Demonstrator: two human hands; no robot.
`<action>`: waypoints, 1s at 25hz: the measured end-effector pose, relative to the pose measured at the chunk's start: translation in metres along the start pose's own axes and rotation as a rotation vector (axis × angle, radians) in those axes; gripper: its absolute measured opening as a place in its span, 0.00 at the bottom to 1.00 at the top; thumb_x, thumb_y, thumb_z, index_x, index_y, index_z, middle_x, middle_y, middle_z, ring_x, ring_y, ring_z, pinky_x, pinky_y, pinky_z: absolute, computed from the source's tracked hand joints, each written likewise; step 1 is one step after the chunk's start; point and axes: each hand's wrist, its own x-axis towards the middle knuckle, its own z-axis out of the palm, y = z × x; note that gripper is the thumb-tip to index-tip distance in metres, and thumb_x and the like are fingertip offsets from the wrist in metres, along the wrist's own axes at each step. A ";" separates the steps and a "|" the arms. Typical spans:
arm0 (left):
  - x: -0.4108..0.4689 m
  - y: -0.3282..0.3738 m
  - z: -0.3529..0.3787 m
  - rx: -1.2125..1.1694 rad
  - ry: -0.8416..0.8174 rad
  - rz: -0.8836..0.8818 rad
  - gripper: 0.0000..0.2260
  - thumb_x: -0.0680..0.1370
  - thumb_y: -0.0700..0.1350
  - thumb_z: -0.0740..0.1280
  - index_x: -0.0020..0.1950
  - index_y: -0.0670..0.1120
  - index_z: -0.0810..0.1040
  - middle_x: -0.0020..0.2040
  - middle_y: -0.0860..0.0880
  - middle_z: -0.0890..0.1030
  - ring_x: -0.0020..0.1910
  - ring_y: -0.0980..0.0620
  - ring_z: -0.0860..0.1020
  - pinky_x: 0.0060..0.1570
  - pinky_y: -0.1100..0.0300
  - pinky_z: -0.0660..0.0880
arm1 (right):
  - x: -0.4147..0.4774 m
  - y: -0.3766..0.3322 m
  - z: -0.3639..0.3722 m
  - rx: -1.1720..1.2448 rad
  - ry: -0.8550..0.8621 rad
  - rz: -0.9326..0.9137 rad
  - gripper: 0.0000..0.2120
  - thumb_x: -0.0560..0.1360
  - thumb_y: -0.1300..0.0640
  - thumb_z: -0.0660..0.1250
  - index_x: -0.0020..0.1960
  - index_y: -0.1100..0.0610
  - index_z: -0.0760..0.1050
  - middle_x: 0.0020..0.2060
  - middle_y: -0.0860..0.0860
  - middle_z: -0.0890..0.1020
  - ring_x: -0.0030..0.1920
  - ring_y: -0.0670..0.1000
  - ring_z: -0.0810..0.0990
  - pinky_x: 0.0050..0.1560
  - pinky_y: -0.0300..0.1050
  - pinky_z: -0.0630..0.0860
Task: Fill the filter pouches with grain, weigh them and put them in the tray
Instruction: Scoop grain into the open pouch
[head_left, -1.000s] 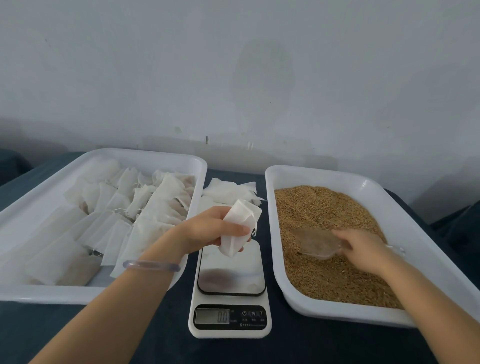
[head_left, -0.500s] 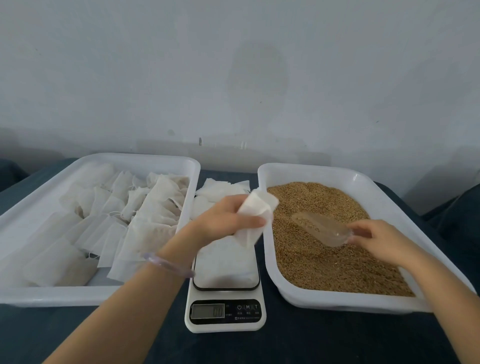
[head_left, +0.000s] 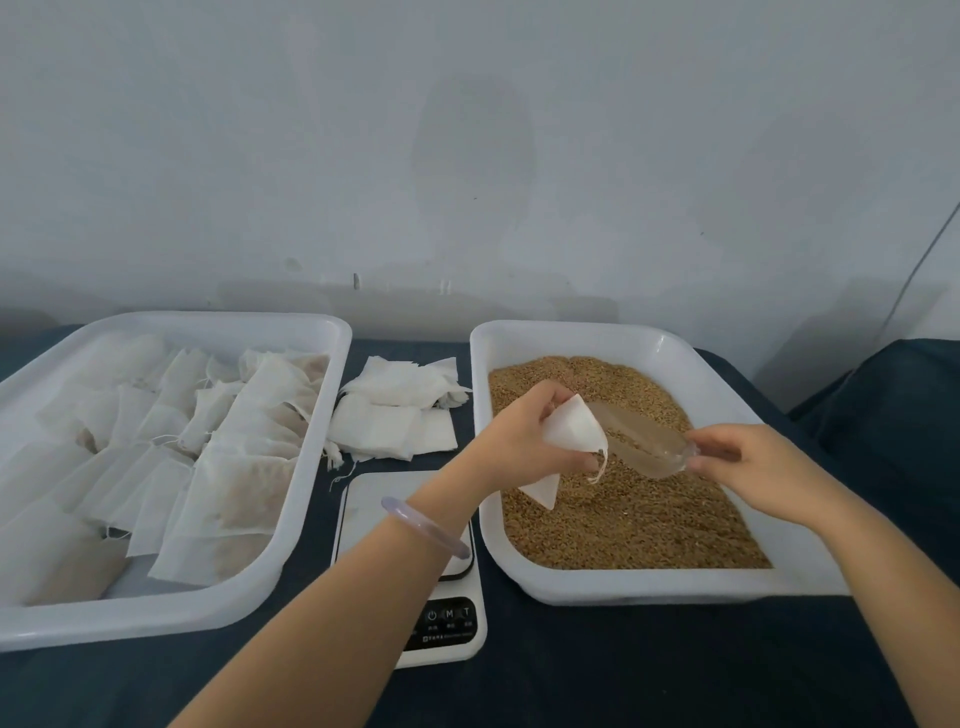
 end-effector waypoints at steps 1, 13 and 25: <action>0.000 -0.002 0.001 0.022 0.007 0.011 0.23 0.68 0.48 0.77 0.57 0.56 0.68 0.52 0.53 0.76 0.47 0.54 0.78 0.44 0.58 0.79 | -0.001 -0.001 -0.002 0.006 0.006 -0.005 0.16 0.75 0.59 0.67 0.63 0.54 0.75 0.56 0.47 0.79 0.52 0.44 0.75 0.60 0.47 0.71; -0.009 -0.020 -0.018 0.104 0.199 0.070 0.15 0.69 0.54 0.74 0.52 0.56 0.74 0.46 0.57 0.81 0.44 0.63 0.78 0.42 0.69 0.74 | -0.006 -0.016 -0.011 0.111 0.025 -0.089 0.16 0.73 0.59 0.69 0.57 0.44 0.76 0.47 0.32 0.76 0.48 0.33 0.75 0.56 0.39 0.70; -0.010 -0.027 -0.025 -0.053 0.081 0.071 0.22 0.64 0.46 0.80 0.54 0.56 0.76 0.47 0.56 0.81 0.44 0.66 0.78 0.41 0.74 0.73 | -0.006 -0.036 -0.030 -0.037 -0.101 -0.165 0.18 0.71 0.60 0.71 0.50 0.37 0.73 0.43 0.30 0.78 0.46 0.28 0.75 0.50 0.31 0.67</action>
